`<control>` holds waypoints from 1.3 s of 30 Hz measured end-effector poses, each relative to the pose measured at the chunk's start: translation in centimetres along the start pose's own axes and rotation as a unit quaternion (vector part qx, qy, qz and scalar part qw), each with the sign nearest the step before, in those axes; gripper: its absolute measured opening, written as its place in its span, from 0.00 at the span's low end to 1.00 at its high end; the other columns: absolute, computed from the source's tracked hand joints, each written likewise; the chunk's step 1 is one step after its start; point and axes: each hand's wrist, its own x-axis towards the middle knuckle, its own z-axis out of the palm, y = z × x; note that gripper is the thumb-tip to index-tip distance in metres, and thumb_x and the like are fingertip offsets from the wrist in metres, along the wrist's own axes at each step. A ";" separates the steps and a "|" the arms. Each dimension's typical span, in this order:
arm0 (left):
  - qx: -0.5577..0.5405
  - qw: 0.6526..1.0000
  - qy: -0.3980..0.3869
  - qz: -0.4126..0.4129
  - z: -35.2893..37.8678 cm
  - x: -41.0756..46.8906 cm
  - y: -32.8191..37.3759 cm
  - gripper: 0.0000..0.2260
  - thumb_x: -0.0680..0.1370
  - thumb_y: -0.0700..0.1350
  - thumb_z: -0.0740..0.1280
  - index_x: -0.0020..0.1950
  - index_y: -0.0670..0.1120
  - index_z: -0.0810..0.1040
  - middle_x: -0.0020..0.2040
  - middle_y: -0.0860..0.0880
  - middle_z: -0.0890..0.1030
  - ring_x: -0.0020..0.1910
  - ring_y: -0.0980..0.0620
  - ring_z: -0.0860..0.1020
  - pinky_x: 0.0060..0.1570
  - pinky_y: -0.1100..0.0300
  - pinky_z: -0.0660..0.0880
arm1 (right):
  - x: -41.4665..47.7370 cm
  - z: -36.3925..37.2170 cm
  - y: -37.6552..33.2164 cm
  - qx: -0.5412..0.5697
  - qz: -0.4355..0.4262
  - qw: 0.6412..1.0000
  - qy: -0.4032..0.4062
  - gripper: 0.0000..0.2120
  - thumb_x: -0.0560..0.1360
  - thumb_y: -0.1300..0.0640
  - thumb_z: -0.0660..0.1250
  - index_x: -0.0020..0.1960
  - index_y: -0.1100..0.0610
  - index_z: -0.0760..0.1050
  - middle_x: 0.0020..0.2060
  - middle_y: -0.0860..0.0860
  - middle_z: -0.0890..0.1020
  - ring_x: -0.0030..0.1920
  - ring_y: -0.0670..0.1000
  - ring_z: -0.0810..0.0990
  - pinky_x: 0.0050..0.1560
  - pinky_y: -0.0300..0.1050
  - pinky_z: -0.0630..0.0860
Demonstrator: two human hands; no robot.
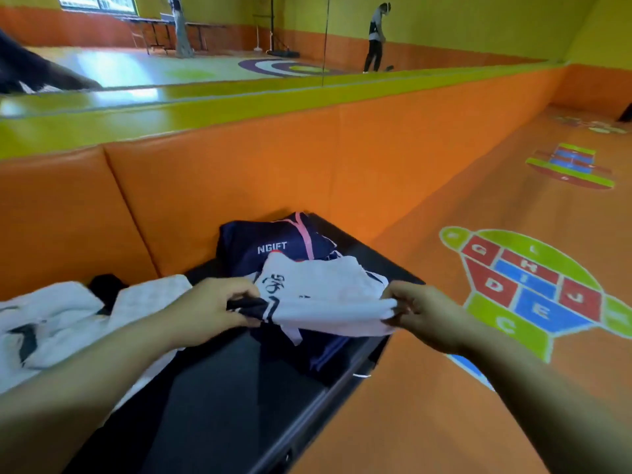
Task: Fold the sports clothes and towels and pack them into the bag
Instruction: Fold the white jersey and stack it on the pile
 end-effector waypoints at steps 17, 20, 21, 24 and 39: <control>-0.101 0.989 0.073 -0.075 2.5 4.0 -3.9 0.11 0.71 0.41 0.74 0.46 0.55 0.78 0.44 0.56 0.82 0.43 0.60 0.80 0.44 0.68 0.74 | 7.0 1.9 4.1 0.119 0.032 0.992 0.010 0.08 0.72 0.61 0.66 0.43 0.47 0.76 0.39 0.43 0.80 0.42 0.47 0.78 0.42 0.45 0.73; -0.094 0.985 0.111 -0.092 2.4 7.2 -4.7 0.11 0.71 0.42 0.75 0.46 0.55 0.77 0.46 0.61 0.81 0.46 0.64 0.79 0.45 0.66 0.72 | 10.1 1.7 5.1 0.103 0.041 0.992 0.056 0.07 0.71 0.59 0.67 0.44 0.48 0.75 0.39 0.44 0.80 0.40 0.45 0.77 0.36 0.40 0.71; -0.086 0.985 0.117 -0.097 2.4 8.3 -5.0 0.11 0.71 0.42 0.74 0.47 0.55 0.76 0.46 0.61 0.81 0.46 0.65 0.78 0.45 0.65 0.71 | 11.1 1.6 5.4 0.096 0.044 0.992 0.067 0.06 0.71 0.59 0.68 0.45 0.48 0.75 0.39 0.44 0.80 0.40 0.45 0.77 0.35 0.40 0.70; -0.073 0.981 0.135 -0.122 2.7 11.0 -5.8 0.12 0.72 0.42 0.74 0.48 0.54 0.75 0.46 0.59 0.80 0.48 0.62 0.76 0.47 0.63 0.69 | 13.9 1.9 6.6 0.098 0.062 0.989 0.095 0.06 0.70 0.58 0.70 0.46 0.52 0.75 0.40 0.45 0.80 0.41 0.48 0.77 0.35 0.40 0.70; -0.196 0.909 0.162 -0.331 8.9 9.1 -9.2 0.20 0.73 0.49 0.72 0.60 0.45 0.70 0.53 0.47 0.79 0.49 0.49 0.79 0.48 0.55 0.74 | 10.7 8.4 10.1 0.159 0.225 0.955 0.109 0.33 0.66 0.37 0.69 0.62 0.56 0.66 0.55 0.53 0.74 0.50 0.52 0.75 0.37 0.43 0.74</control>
